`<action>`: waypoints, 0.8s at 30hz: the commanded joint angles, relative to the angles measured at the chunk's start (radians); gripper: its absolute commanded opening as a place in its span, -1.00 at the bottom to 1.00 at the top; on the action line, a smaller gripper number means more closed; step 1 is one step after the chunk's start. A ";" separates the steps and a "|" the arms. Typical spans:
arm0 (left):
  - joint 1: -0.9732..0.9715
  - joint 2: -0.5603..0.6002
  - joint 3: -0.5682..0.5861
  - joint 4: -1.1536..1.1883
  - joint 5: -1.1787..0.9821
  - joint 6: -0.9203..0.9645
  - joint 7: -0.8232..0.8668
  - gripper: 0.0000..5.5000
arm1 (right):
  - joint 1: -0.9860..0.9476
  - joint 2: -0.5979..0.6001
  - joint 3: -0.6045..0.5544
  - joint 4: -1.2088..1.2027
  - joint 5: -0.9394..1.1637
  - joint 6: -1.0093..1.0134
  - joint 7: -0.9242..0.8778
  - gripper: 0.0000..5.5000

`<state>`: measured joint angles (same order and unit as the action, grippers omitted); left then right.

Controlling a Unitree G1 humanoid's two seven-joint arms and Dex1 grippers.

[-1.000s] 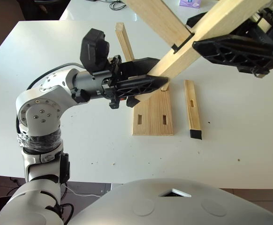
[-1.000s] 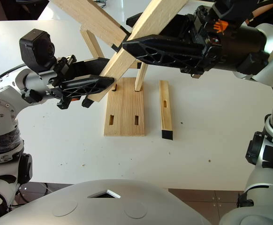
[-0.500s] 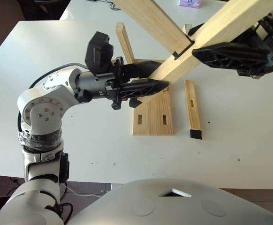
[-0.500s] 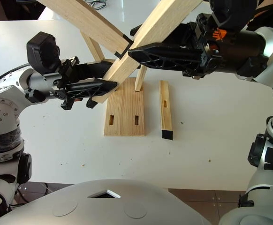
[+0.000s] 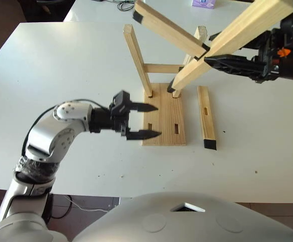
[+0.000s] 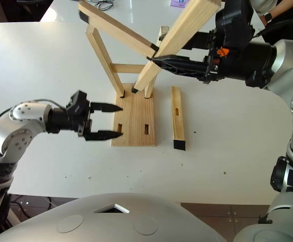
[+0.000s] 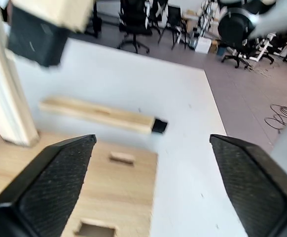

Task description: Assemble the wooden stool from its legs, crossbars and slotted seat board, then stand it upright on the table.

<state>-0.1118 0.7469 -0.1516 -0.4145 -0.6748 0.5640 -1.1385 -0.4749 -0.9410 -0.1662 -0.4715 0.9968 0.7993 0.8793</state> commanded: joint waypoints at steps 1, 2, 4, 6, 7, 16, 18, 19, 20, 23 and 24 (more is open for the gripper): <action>0.055 0.038 -0.013 -0.031 0.056 -0.058 -0.040 0.84 | 0.100 -0.035 0.050 -0.020 -0.127 -0.093 0.110 -0.26; 0.059 0.039 -0.016 -0.036 0.062 -0.065 -0.045 0.89 | 0.123 -0.033 0.067 -0.013 -0.160 -0.117 0.131 -0.26; 0.065 0.041 -0.019 -0.041 0.072 -0.073 -0.048 0.96 | 0.145 -0.019 0.103 0.011 -0.214 -0.156 0.167 -0.26; 0.060 0.043 -0.024 -0.037 0.077 -0.077 -0.059 0.96 | 0.167 -0.008 0.118 0.016 -0.238 -0.174 0.184 -0.26; 0.060 0.045 -0.025 -0.037 0.079 -0.078 -0.065 0.96 | 0.175 -0.003 0.122 0.017 -0.246 -0.178 0.192 -0.26; 0.059 0.052 -0.015 -0.036 0.066 -0.063 -0.090 0.96 | 0.222 0.010 0.158 -0.006 -0.279 -0.185 0.234 -0.26; 0.056 0.048 -0.005 -0.034 0.040 -0.045 -0.091 0.96 | 0.233 0.011 0.161 -0.018 -0.281 -0.184 0.234 -0.26; 0.051 0.045 0.001 -0.032 0.028 -0.033 -0.087 0.96 | 0.239 0.011 0.161 -0.026 -0.282 -0.185 0.233 -0.26; 0.043 0.041 0.008 -0.029 0.016 -0.023 -0.084 0.96 | 0.244 0.013 0.159 -0.035 -0.279 -0.182 0.230 -0.26; 0.025 0.034 0.023 -0.011 -0.005 0.002 -0.074 0.96 | 0.256 0.016 0.155 -0.060 -0.266 -0.169 0.221 -0.26; 0.022 0.034 0.024 -0.006 -0.004 0.004 -0.073 0.96 | 0.259 0.017 0.157 -0.062 -0.268 -0.169 0.223 -0.26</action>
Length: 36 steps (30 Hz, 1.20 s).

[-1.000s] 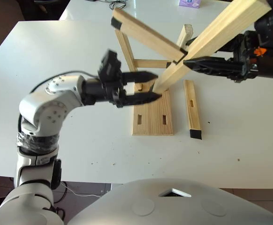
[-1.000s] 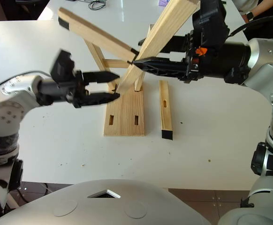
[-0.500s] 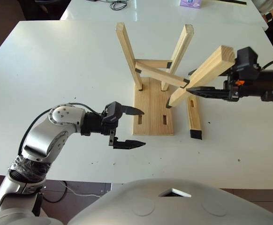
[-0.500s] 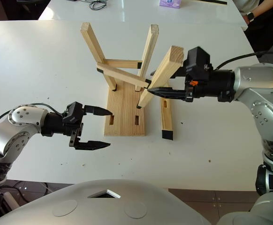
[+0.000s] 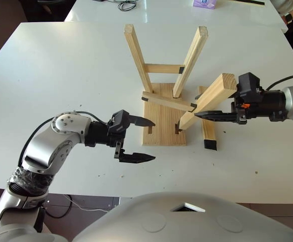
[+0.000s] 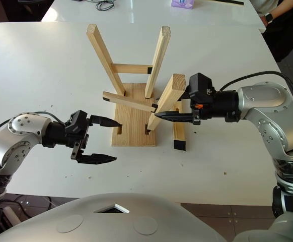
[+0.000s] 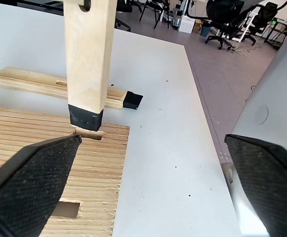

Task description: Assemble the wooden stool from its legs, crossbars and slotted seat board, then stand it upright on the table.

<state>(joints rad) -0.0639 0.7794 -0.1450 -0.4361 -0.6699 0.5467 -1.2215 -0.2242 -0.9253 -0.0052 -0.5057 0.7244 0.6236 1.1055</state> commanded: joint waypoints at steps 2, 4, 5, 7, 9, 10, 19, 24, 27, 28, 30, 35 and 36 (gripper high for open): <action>-0.030 0.004 0.016 0.020 -0.006 0.022 0.006 0.96 | 0.023 0.000 0.002 -0.029 -0.009 -0.001 0.001 -0.26; -0.030 0.007 0.016 0.018 -0.008 0.024 -0.001 0.96 | 0.038 0.000 0.006 -0.029 -0.025 -0.012 0.003 -0.26; -0.029 0.010 0.015 0.017 -0.009 0.024 -0.005 0.96 | 0.046 0.000 0.009 -0.028 -0.037 -0.022 0.004 -0.26; -0.027 0.016 0.014 0.017 -0.010 0.023 -0.018 0.96 | 0.059 -0.002 0.015 -0.026 -0.068 -0.047 0.007 -0.26; -0.023 0.024 0.013 0.017 -0.008 0.023 -0.028 0.96 | 0.056 0.002 0.015 -0.021 -0.075 -0.059 0.005 -0.26; -0.022 0.027 0.012 0.017 -0.006 0.022 -0.033 0.96 | 0.051 0.004 0.013 -0.019 -0.075 -0.061 0.004 -0.26; -0.018 0.031 0.011 0.007 -0.008 0.029 -0.045 0.96 | 0.022 0.013 0.047 0.019 -0.108 -0.094 0.045 -0.26; -0.025 0.033 0.009 0.003 -0.014 0.037 -0.053 0.96 | 0.047 0.022 0.084 -0.005 -0.113 -0.103 0.053 -0.26; -0.032 0.035 0.002 0.006 -0.012 0.036 -0.063 0.96 | 0.041 0.026 0.111 0.005 -0.128 -0.113 0.062 -0.27; -0.033 0.036 0.001 0.007 -0.012 0.036 -0.065 0.96 | 0.035 0.026 0.119 0.015 -0.134 -0.119 0.067 -0.27; -0.034 0.038 -0.001 0.009 -0.010 0.035 -0.069 0.96 | 0.022 0.028 0.128 0.033 -0.140 -0.124 0.073 -0.27; -0.019 0.046 0.001 0.009 -0.012 0.035 -0.081 0.96 | -0.015 0.034 0.131 0.054 -0.128 -0.116 0.078 -0.27; -0.015 0.049 0.001 0.009 -0.013 0.034 -0.084 0.96 | -0.013 0.036 0.136 0.057 -0.132 -0.119 0.080 -0.27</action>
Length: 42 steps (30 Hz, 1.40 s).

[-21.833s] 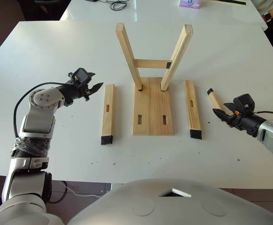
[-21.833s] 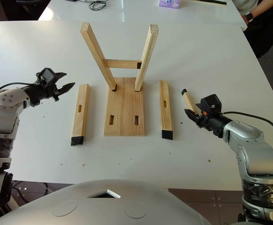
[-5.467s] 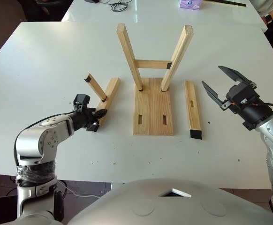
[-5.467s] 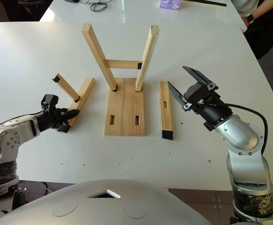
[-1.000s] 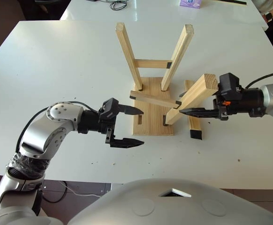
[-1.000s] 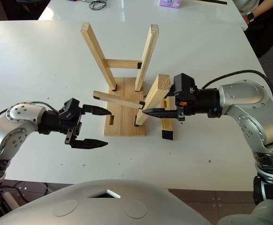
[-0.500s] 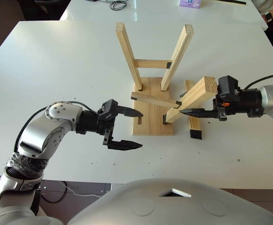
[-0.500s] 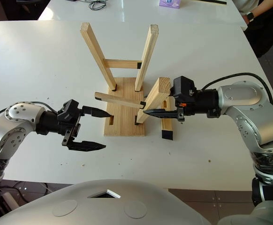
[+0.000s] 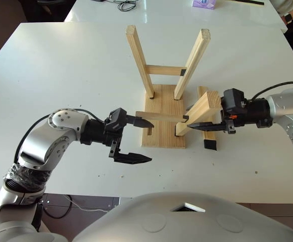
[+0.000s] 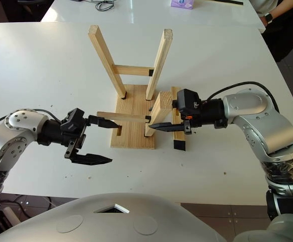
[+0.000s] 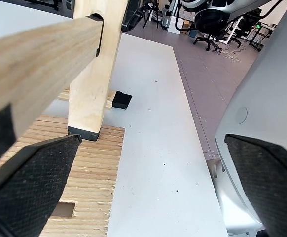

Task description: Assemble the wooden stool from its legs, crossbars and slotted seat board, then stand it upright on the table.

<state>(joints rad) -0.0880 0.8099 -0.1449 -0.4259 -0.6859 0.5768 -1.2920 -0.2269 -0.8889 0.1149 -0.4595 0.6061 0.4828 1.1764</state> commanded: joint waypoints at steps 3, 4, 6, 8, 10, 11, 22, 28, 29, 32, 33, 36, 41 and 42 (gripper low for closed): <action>0.015 0.028 0.000 0.009 0.007 -0.001 -0.026 0.96 | 0.007 -0.001 0.033 0.015 -0.032 0.010 0.016 -0.27; 0.014 0.032 0.001 0.020 0.012 -0.005 -0.033 0.96 | 0.013 -0.002 0.039 0.017 -0.039 0.008 0.018 -0.27; 0.015 0.039 0.008 0.048 0.019 -0.013 -0.048 0.96 | 0.018 -0.005 0.053 0.029 -0.052 0.008 0.019 -0.27; 0.013 0.048 0.018 0.087 0.025 -0.018 -0.062 0.96 | 0.032 0.007 0.073 0.045 -0.060 0.010 0.013 -0.27; 0.017 0.058 0.021 0.128 0.040 -0.030 -0.079 0.96 | 0.064 0.022 0.111 0.068 -0.084 -0.007 0.012 -0.27; 0.023 0.065 0.020 0.149 0.052 -0.041 -0.090 0.96 | 0.082 0.033 0.136 0.089 -0.105 -0.027 0.012 -0.27; -0.058 0.063 0.000 0.295 0.099 -0.066 -0.181 0.96 | 0.120 0.094 0.177 0.233 -0.101 -0.050 -0.041 -0.27; -0.062 0.050 0.000 0.298 0.095 -0.054 -0.173 0.96 | 0.082 0.072 0.175 0.247 -0.075 -0.017 -0.014 -0.27; -0.060 0.049 0.002 0.296 0.093 -0.053 -0.170 0.96 | 0.076 0.069 0.181 0.245 -0.077 -0.012 -0.008 -0.27; -0.055 0.042 0.003 0.296 0.095 -0.051 -0.162 0.96 | 0.054 0.063 0.193 0.240 -0.084 -0.004 0.005 -0.27; -0.054 0.039 0.003 0.296 0.096 -0.051 -0.160 0.96 | 0.043 0.065 0.195 0.238 -0.081 0.002 0.003 -0.27; -0.052 0.032 0.001 0.296 0.100 -0.052 -0.155 0.96 | 0.012 0.089 0.194 0.233 -0.079 0.007 -0.018 -0.27; -0.053 0.020 0.002 0.298 0.105 -0.051 -0.151 0.96 | 0.001 0.153 0.229 0.280 -0.194 -0.062 -0.117 -0.03; -0.049 0.019 0.003 0.299 0.107 -0.054 -0.151 0.96 | 0.017 0.156 0.257 0.299 -0.244 -0.086 -0.127 0.03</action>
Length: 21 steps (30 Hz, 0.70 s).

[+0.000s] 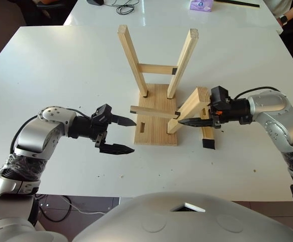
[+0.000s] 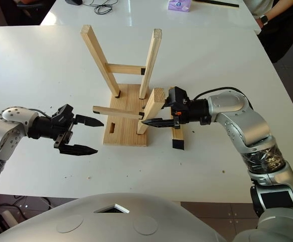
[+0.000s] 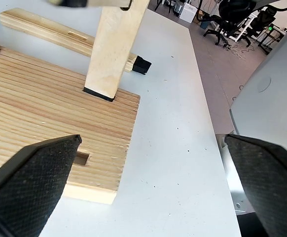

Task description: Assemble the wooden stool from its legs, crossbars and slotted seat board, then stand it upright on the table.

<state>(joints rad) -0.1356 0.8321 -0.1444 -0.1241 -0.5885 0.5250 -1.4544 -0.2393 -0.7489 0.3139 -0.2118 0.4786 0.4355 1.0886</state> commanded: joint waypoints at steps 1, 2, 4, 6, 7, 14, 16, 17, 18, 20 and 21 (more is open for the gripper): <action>0.002 -0.005 0.003 -0.001 0.013 -0.004 0.013 0.96 | 0.054 0.024 0.083 0.074 -0.170 -0.073 -0.058 0.09; 0.004 -0.006 0.004 -0.001 0.015 -0.005 0.015 0.96 | 0.076 0.032 0.096 0.090 -0.208 -0.098 -0.075 0.15; 0.007 -0.010 0.006 0.001 0.017 -0.005 0.019 0.96 | 0.122 0.030 0.086 0.081 -0.233 -0.125 -0.091 0.27; 0.015 -0.013 0.018 0.002 0.014 -0.006 0.029 0.96 | 0.182 -0.011 0.019 0.018 -0.215 -0.127 -0.092 0.27; 0.021 -0.015 0.026 -0.001 0.011 -0.006 0.037 0.96 | 0.211 -0.036 -0.024 -0.017 -0.202 -0.122 -0.095 0.27; 0.151 -0.030 0.123 -0.083 -0.028 -0.005 0.125 0.96 | 0.358 -0.078 -0.413 -0.308 -0.129 0.064 -0.297 0.27; 0.186 -0.031 0.161 -0.105 -0.043 -0.002 0.150 0.96 | 0.393 -0.029 -0.469 -0.427 -0.112 0.186 -0.412 0.37; 0.201 -0.031 0.180 -0.115 -0.051 -0.002 0.160 0.96 | 0.415 -0.003 -0.477 -0.482 -0.096 0.258 -0.464 0.43; 0.212 -0.030 0.200 -0.124 -0.056 -0.001 0.171 0.96 | 0.449 0.025 -0.466 -0.541 -0.097 0.324 -0.520 0.49; 0.205 -0.030 0.224 -0.122 -0.067 0.005 0.185 0.96 | 0.496 0.095 -0.439 -0.633 -0.095 0.450 -0.627 0.58; 0.209 -0.033 0.237 -0.125 -0.071 0.007 0.197 0.96 | 0.504 0.137 -0.430 -0.662 -0.086 0.515 -0.678 0.63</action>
<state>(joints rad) 0.0716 0.7986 0.0519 -0.2355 -0.6452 0.5251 -1.2875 0.2256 -0.7024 -0.1406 -0.7819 0.3739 0.7927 0.5319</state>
